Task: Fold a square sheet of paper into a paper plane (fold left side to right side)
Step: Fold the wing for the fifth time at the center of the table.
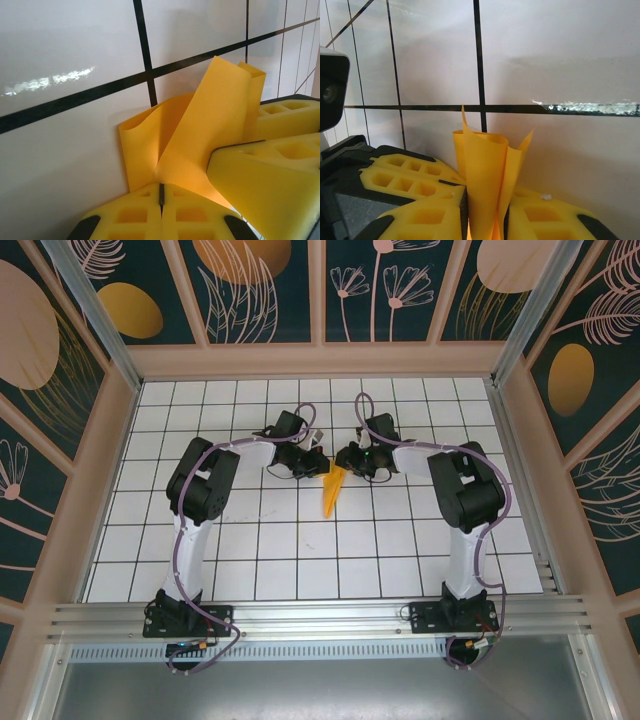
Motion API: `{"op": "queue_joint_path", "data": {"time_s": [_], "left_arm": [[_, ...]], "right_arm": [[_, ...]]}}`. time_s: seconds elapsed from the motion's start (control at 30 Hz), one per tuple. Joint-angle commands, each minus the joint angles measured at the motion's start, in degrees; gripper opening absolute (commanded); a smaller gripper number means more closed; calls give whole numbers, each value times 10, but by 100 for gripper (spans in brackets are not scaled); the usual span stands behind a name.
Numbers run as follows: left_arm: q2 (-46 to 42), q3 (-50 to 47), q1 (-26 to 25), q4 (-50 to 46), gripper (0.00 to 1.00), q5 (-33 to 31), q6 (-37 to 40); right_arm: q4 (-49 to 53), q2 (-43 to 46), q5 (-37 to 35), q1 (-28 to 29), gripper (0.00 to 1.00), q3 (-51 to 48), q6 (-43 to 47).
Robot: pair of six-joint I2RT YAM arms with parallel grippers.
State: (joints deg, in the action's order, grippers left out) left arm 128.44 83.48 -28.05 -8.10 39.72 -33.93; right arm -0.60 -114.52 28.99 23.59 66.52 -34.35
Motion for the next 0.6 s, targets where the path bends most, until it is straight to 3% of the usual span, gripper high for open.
{"op": "queue_joint_path", "data": {"time_s": [0.0, 0.27, 0.57], "left_arm": [[35, -10, -26, 5, 10, -72, 24], [-9, -27, -24, 1, 20, -103, 33], [-129, -68, -10, -27, 28, -156, 57]], "right_arm": [[1, -13, 4, 0, 24, -1, 16], [-33, -13, 11, -3, 19, -35, 13], [-47, -12, 13, -5, 18, -54, 13]]}}
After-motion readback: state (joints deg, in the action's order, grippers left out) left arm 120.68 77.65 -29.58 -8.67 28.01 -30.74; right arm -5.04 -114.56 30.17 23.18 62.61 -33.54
